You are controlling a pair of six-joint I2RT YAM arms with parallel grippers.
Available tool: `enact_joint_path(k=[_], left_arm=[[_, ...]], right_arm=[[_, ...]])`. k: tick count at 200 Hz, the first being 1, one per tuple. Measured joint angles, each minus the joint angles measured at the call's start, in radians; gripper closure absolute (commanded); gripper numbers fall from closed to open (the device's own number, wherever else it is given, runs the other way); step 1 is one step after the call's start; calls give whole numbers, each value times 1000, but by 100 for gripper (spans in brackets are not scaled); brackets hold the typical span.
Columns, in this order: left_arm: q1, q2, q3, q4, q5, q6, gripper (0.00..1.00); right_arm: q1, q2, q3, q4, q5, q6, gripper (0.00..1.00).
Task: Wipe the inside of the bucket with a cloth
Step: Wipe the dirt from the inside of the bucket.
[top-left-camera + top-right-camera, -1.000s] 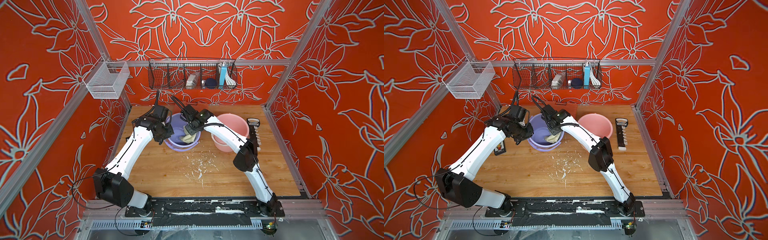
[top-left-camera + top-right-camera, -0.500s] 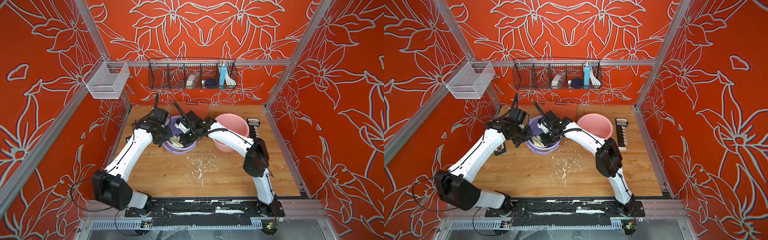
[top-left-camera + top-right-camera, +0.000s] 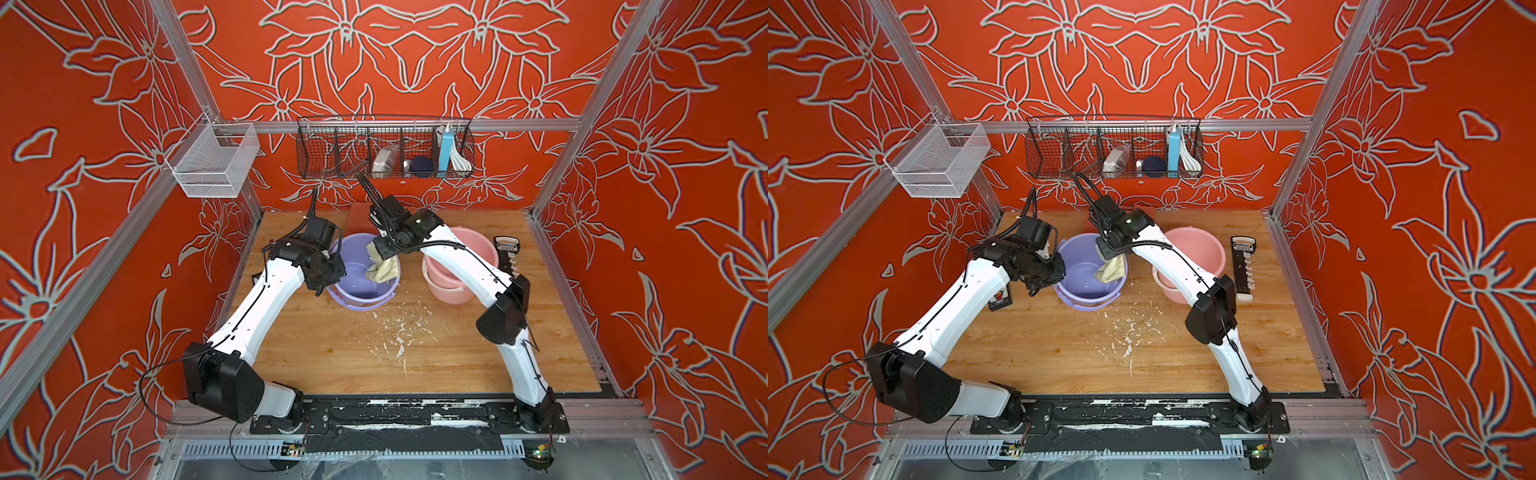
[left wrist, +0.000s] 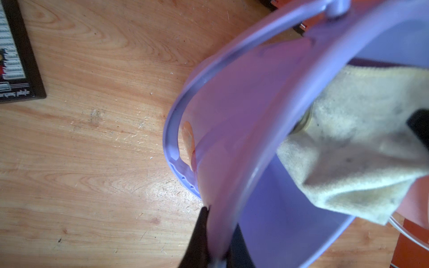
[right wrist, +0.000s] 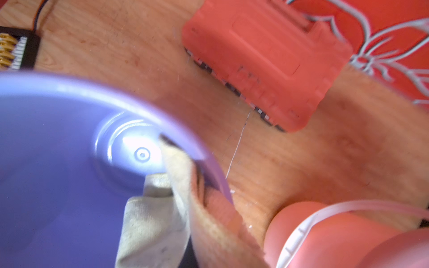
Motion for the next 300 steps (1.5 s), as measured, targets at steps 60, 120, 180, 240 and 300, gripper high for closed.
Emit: enact_joint_path(k=[60, 120, 180, 240, 300], left_arm=[[-5, -2, -29, -7, 106, 15, 100], [-12, -4, -39, 5, 98, 7, 100], [-20, -68, -60, 31, -8, -25, 100], [-32, -95, -90, 45, -50, -45, 100], [-33, -89, -90, 38, -61, -39, 100]], right_arm=[[12, 53, 68, 64, -134, -54, 100], [11, 54, 67, 63, -133, -57, 100], [-2, -103, -267, 45, -53, -49, 100], [24, -299, -503, 68, -148, 6, 100], [55, -472, -778, 184, -183, 109, 100]])
